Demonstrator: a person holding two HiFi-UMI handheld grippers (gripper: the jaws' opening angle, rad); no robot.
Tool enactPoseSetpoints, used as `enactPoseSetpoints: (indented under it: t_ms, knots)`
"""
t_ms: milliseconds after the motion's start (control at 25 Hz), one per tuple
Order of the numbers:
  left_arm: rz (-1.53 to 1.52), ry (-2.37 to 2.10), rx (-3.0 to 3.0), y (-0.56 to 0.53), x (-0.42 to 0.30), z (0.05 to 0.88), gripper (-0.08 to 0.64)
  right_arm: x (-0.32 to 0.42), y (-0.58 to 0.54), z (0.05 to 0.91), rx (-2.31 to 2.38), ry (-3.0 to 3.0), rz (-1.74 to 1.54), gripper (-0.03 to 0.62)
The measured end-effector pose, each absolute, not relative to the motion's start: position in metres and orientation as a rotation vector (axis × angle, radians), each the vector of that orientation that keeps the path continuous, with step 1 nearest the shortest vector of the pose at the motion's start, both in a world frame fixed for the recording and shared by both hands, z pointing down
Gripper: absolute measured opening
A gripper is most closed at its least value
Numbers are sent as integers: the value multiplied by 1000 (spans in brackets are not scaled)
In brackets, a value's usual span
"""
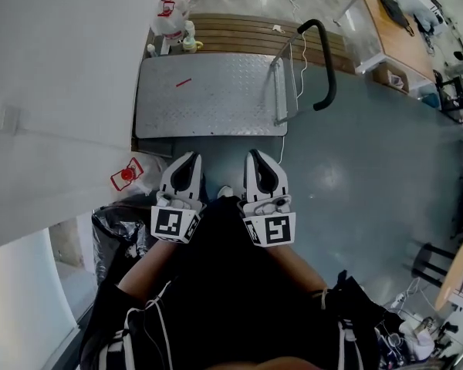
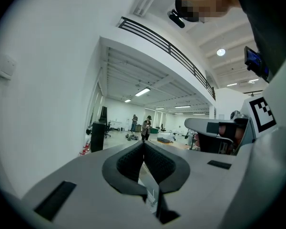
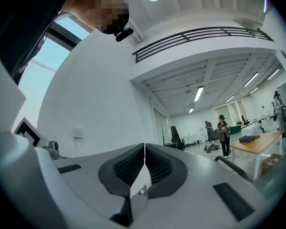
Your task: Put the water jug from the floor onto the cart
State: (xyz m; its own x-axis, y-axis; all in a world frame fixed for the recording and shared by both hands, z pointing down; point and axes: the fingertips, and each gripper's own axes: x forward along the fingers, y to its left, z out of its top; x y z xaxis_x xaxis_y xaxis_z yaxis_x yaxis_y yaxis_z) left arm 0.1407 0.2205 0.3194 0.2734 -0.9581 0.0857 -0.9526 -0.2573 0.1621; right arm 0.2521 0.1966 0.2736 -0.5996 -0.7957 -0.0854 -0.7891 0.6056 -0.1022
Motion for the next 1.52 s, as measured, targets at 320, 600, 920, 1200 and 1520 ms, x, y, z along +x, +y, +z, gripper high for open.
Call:
enactPoseSetpoints:
  t_ms: [320, 600, 920, 1200, 1520]
  knots:
    - [-40, -1759, 2344, 186, 121, 327, 18, 233, 164, 280, -1379, 2738, -64, 20]
    - [-83, -1741, 2342, 143, 83, 329, 18, 184, 124, 284, -1368, 2816, -68, 20]
    - [-137, -1775, 2268, 93, 4, 333, 18, 126, 69, 286, -1399, 2861, -45, 20]
    - [-111, -1764, 2207, 55, -53, 356, 18, 76, 26, 303, -1421, 2895, -100, 20]
    - [-80, -1877, 2083, 45, -81, 369, 18, 46, 0, 307, -1229, 2980, -141, 20]
